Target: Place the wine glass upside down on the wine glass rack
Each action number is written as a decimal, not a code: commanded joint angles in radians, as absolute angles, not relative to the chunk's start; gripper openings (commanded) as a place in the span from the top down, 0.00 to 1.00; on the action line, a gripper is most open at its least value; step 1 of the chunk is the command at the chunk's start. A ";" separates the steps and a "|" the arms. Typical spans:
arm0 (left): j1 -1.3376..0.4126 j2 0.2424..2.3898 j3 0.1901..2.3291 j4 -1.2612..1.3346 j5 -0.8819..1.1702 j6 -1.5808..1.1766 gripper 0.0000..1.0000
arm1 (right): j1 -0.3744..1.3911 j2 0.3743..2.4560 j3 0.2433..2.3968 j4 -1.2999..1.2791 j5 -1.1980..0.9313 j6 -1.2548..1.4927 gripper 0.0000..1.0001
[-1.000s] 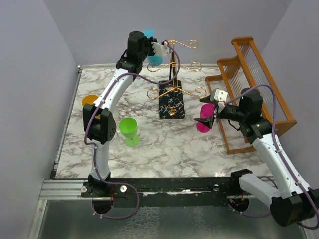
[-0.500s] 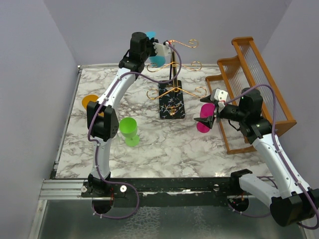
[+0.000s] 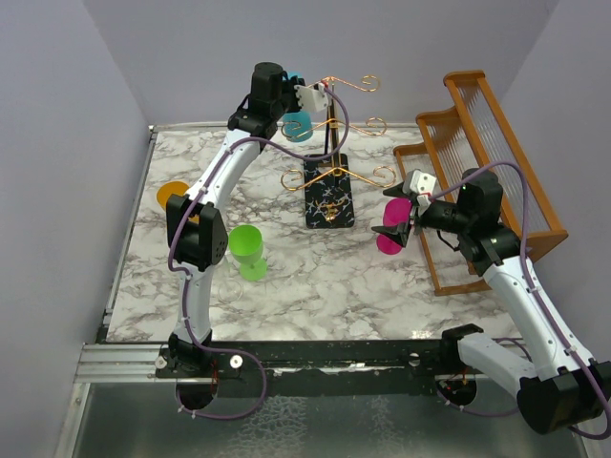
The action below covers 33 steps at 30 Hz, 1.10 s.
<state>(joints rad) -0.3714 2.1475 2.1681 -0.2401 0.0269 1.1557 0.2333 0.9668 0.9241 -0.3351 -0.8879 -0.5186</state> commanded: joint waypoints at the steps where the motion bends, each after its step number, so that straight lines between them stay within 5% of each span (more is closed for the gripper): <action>1: -0.379 2.146 2.203 -0.257 0.063 1.123 0.81 | 0.225 0.966 0.913 -0.301 -0.874 -0.522 0.17; 33: -0.393 2.070 2.204 -0.311 0.127 1.004 0.76 | 0.219 0.969 0.909 -0.299 -0.876 -0.522 0.17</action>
<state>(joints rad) -0.3870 2.1296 2.1712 -0.2897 0.0792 1.0454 0.2249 0.9676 0.9203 -0.3347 -0.8875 -0.5190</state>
